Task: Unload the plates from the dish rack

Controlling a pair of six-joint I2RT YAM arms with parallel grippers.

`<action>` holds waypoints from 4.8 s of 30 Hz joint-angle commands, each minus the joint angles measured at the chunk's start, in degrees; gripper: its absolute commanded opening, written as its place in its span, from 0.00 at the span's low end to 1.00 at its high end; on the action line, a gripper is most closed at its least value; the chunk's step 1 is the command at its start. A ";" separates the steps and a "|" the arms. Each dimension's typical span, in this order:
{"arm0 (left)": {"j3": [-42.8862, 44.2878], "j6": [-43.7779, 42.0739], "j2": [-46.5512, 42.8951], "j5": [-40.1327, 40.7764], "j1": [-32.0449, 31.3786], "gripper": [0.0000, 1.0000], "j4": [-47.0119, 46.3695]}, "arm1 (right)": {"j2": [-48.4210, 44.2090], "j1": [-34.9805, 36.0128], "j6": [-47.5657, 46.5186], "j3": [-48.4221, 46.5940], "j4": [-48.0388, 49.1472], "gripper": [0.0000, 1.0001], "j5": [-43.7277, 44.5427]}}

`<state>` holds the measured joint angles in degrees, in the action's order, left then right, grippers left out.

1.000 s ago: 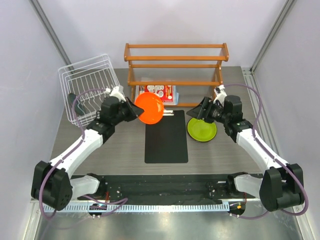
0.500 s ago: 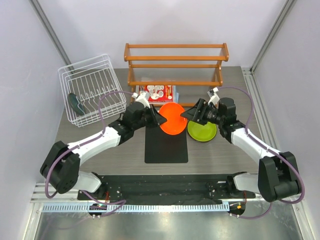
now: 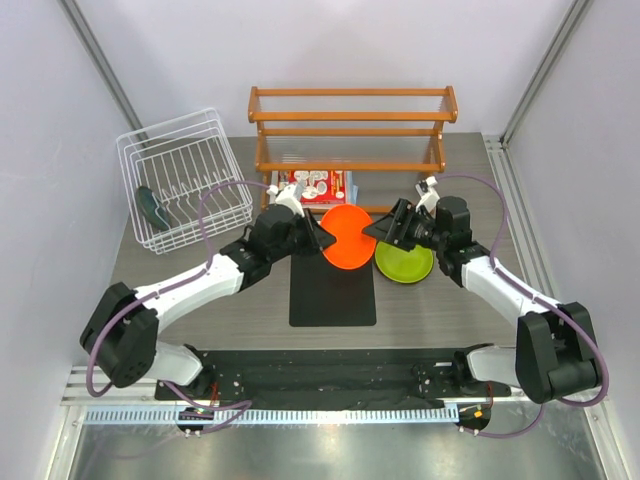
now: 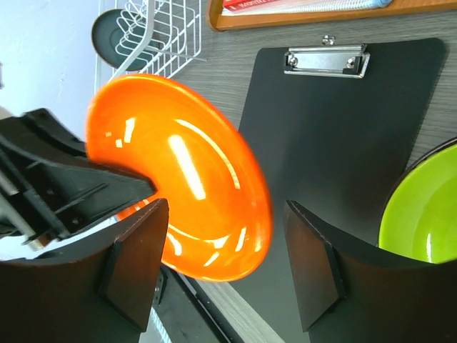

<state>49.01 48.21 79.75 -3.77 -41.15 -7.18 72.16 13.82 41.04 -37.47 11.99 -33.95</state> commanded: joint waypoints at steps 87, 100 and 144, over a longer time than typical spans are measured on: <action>14.62 -22.89 1.90 31.20 50.28 0.95 15.89 | -6.43 -13.03 -17.13 -6.82 -30.45 0.93 25.61; 17.25 -20.35 12.80 23.29 55.73 0.91 10.17 | 1.31 -13.03 -16.51 -7.09 -25.88 0.86 23.58; 18.92 -21.93 19.84 25.66 57.41 0.00 9.20 | 8.08 -13.03 -16.78 -7.70 -22.62 0.80 21.12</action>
<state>66.28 20.69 99.72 22.04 15.70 4.86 80.68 0.69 25.10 -43.62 -12.40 -12.03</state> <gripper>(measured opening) 0.108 0.800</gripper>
